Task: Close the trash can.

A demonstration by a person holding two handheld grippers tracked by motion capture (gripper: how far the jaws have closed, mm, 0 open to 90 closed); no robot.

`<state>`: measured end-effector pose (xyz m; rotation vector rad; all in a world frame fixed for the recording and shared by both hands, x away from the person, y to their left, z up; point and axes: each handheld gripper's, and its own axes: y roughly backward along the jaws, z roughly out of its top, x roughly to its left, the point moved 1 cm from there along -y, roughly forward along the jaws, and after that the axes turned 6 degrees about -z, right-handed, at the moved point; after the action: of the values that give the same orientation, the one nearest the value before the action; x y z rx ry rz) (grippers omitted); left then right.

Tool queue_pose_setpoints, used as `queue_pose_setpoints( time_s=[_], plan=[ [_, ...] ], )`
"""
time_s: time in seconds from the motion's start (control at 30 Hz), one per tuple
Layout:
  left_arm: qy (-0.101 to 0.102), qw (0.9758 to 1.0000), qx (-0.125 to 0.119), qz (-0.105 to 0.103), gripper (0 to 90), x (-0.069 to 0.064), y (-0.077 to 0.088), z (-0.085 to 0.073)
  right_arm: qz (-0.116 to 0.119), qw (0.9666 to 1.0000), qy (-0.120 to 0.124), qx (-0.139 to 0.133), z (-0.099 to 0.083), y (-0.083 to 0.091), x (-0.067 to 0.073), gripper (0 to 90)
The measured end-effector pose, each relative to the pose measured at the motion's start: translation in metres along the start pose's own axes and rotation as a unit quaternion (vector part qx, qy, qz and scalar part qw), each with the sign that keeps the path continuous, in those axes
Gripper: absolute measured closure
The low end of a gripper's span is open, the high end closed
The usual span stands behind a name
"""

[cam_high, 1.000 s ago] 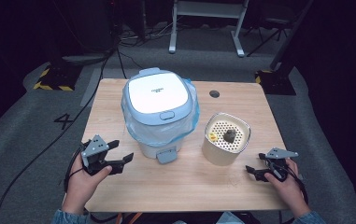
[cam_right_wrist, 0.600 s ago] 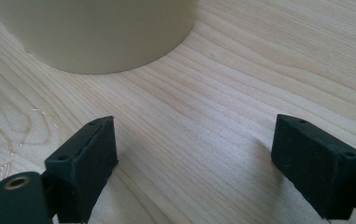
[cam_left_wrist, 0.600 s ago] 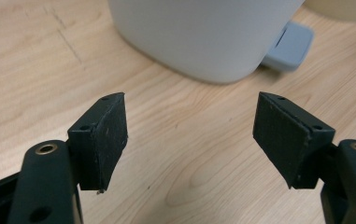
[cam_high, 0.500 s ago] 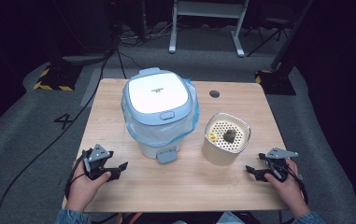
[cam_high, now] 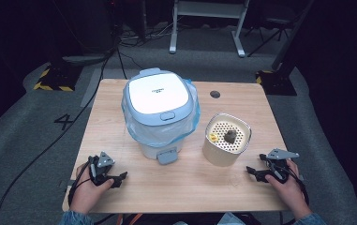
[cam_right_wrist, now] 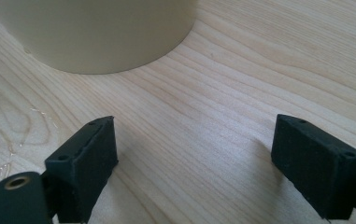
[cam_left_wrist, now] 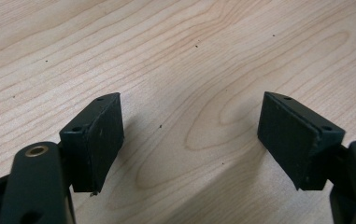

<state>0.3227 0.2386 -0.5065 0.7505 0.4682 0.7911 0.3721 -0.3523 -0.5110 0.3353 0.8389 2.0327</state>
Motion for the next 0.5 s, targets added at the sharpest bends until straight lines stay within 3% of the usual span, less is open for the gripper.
queue_pose_setpoints(
  time_s=[0.07, 0.13, 0.27, 0.5],
  plan=[
    [-0.005, 0.9997, -0.023, 0.001, 18.2, 0.0024, -0.0048, -0.0016, 0.0, 1.0, 0.0, 0.0, 0.0, 0.0, 0.0, 14.5],
    [0.002, 0.9996, -0.026, 0.007, 14.5, 0.0036, -0.0073, 0.0003, 0.0, 1.0, 0.0, 0.0, 0.0, 0.0, 0.0, 14.5],
    [0.016, 0.9994, -0.026, 0.016, 12.0, 0.005, -0.0106, 0.0039, -0.006, 1.0, -0.003, 0.003, 0.0001, -0.0004, 0.0, 11.8],
    [0.017, 0.9993, -0.025, 0.02, 11.6, 0.006, -0.0106, 0.0043, -0.015, 0.9998, -0.013, 0.008, 0.0005, -0.0014, 0.0002, 8.2]
  ],
)
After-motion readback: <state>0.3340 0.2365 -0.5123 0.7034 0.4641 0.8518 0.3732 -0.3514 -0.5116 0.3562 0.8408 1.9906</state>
